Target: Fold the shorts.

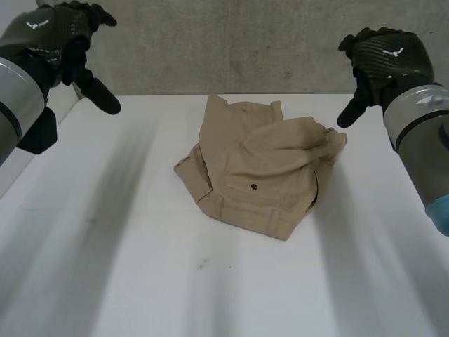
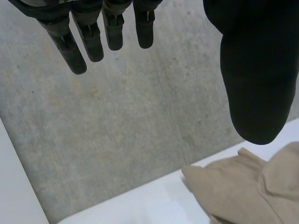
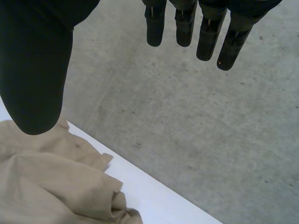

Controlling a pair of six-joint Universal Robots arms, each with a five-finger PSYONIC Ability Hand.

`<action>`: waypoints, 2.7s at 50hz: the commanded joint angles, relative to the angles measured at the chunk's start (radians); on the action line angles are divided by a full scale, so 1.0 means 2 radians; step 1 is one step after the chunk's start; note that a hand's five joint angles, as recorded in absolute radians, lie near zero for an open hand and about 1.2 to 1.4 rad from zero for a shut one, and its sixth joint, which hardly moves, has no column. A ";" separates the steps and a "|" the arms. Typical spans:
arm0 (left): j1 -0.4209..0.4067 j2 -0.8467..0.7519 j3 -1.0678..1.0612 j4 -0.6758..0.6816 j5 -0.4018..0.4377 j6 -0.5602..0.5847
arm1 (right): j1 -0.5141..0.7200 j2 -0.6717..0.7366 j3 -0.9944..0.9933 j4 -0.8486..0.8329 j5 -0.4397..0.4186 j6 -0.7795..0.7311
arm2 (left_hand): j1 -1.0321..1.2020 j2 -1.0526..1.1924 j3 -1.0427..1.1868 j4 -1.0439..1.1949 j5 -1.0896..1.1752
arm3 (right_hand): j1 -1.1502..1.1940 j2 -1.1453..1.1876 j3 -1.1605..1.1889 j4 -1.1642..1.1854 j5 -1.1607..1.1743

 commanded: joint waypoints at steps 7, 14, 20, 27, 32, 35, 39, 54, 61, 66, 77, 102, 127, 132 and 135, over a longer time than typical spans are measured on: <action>-0.002 -0.020 -0.009 -0.009 0.002 0.001 | -0.008 -0.008 -0.008 0.013 0.001 -0.006 | -0.027 -0.017 -0.024 -0.020 -0.025 | -0.014 -0.024 -0.020 -0.031 -0.035; -0.006 -0.023 -0.014 -0.007 0.002 0.001 | -0.010 -0.008 -0.009 0.013 -0.003 -0.006 | -0.027 -0.017 -0.024 -0.020 -0.025 | -0.014 -0.024 -0.020 -0.031 -0.035; -0.011 -0.031 -0.022 0.005 0.003 0.001 | -0.009 -0.006 -0.009 0.019 -0.015 -0.013 | -0.022 -0.013 -0.019 -0.016 -0.020 | -0.014 -0.024 -0.020 -0.031 -0.035; -0.046 -0.080 -0.029 0.011 0.015 0.030 | -0.008 -0.002 0.000 0.020 -0.064 -0.057 | -0.005 0.005 -0.002 0.002 -0.003 | -0.014 -0.024 -0.020 -0.031 -0.035; -0.070 -0.129 -0.037 0.012 0.011 0.076 | -0.008 -0.002 0.023 0.019 -0.074 -0.090 | 0.032 0.041 0.035 0.039 0.034 | -0.014 -0.024 -0.020 -0.031 -0.035; -0.090 -0.169 -0.033 0.017 0.008 0.089 | -0.009 0.000 0.055 0.018 -0.077 -0.097 | 0.085 0.094 0.088 0.091 0.087 | -0.014 -0.024 -0.020 -0.031 -0.035; -0.113 -0.214 -0.030 0.038 0.008 0.088 | -0.018 -0.001 0.117 0.007 -0.083 -0.097 | 0.135 0.144 0.138 0.141 0.137 | -0.014 -0.024 -0.020 -0.031 -0.035; -0.129 -0.345 0.024 0.120 0.008 0.092 | -0.119 -0.002 0.290 -0.105 -0.192 -0.098 | 0.079 0.088 0.082 0.086 0.081 | -0.014 -0.024 -0.020 -0.031 -0.035; -0.128 -0.396 0.084 0.123 0.006 0.097 | -0.114 0.015 0.287 -0.109 -0.195 -0.097 | 0.079 0.088 0.082 0.086 0.081 | -0.014 -0.024 -0.020 -0.031 -0.035; -0.127 -0.420 0.113 0.123 0.006 0.104 | -0.113 0.023 0.291 -0.110 -0.194 -0.098 | 0.085 0.094 0.088 0.092 0.087 | -0.014 -0.024 -0.020 -0.031 -0.035; -0.127 -0.451 0.151 0.169 0.005 0.182 | -0.114 0.042 0.286 -0.111 -0.198 -0.098 | 0.317 0.327 0.321 0.324 0.319 | -0.014 -0.024 -0.020 -0.031 -0.035; -0.158 -0.152 0.069 0.196 -0.040 0.137 | -0.119 0.035 0.295 -0.125 -0.193 -0.071 | 0.584 0.593 0.587 0.590 0.586 | -0.014 -0.024 -0.020 -0.031 -0.035; -0.247 -0.275 0.169 0.205 -0.027 0.147 | -0.134 -0.006 0.299 -0.126 -0.167 -0.056 | 0.551 0.560 0.554 0.557 0.553 | -0.014 -0.024 -0.020 -0.031 -0.035; -0.258 -0.357 0.234 0.204 -0.030 0.161 | -0.153 -0.008 0.293 -0.125 -0.143 -0.044 | 0.209 0.218 0.212 0.215 0.211 | -0.014 -0.024 -0.020 -0.031 -0.035; -0.255 -0.383 0.272 0.205 -0.032 0.178 | -0.154 -0.009 0.290 -0.123 -0.142 -0.042 | 0.135 0.144 0.138 0.142 0.137 | -0.014 -0.024 -0.020 -0.031 -0.035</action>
